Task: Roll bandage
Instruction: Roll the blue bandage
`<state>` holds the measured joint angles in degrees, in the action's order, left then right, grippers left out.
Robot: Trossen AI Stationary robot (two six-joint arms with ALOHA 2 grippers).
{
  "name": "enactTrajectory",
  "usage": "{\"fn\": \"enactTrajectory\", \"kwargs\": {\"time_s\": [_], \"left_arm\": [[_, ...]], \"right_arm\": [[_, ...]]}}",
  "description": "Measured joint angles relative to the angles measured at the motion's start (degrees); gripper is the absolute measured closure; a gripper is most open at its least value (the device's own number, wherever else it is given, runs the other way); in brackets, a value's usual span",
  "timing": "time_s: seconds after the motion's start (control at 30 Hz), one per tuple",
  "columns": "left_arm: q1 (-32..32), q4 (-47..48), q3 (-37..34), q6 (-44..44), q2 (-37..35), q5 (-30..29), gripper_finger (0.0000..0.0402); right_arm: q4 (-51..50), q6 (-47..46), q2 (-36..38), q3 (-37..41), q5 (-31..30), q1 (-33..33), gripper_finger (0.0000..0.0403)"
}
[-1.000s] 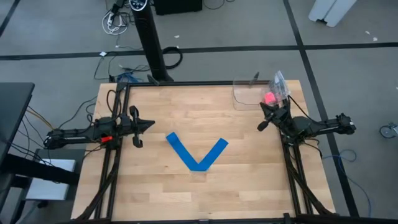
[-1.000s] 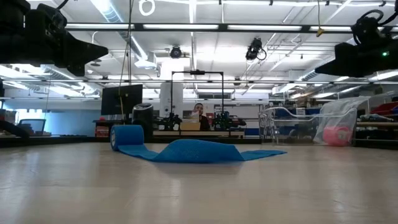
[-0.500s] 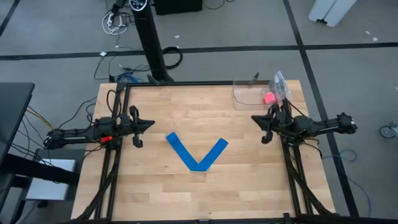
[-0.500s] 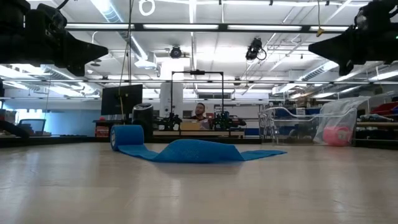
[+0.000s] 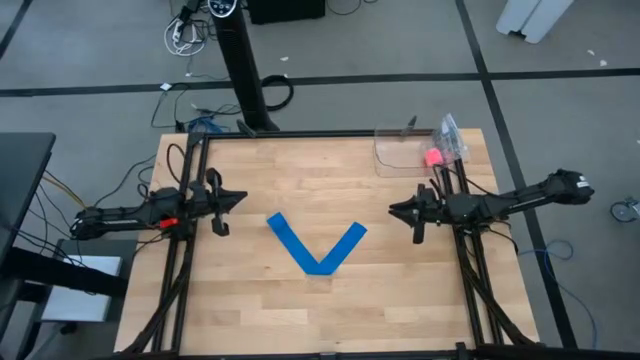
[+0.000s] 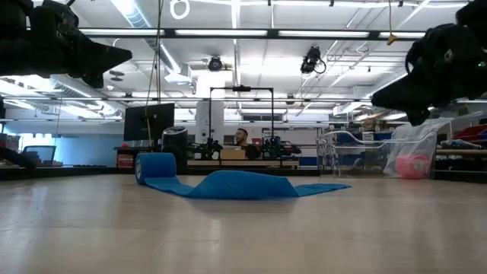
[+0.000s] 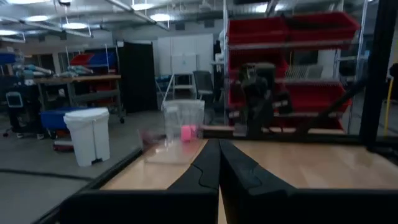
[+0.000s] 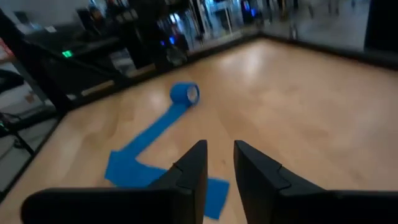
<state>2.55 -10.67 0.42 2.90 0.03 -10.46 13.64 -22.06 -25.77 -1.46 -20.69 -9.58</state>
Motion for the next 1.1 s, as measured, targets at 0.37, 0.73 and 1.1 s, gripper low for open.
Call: {"fn": "enactTrajectory", "kwargs": {"time_s": [0.37,0.73,1.1], "left_arm": [[0.00,-6.74,-0.01,-1.93,0.02,0.02,0.0396],[0.01,-2.88,0.00,-5.04,0.35,-0.13,0.0388],[0.00,0.88,-0.01,-6.58,0.33,-0.11,0.0369]], "right_arm": [[10.11,-8.17,-23.06,-1.04,0.01,-0.07,0.0311],[2.38,-5.05,-47.34,-18.89,-0.05,-0.20,0.0312],[-8.62,-7.19,-60.80,-29.19,-1.64,0.20,0.0312]]}}
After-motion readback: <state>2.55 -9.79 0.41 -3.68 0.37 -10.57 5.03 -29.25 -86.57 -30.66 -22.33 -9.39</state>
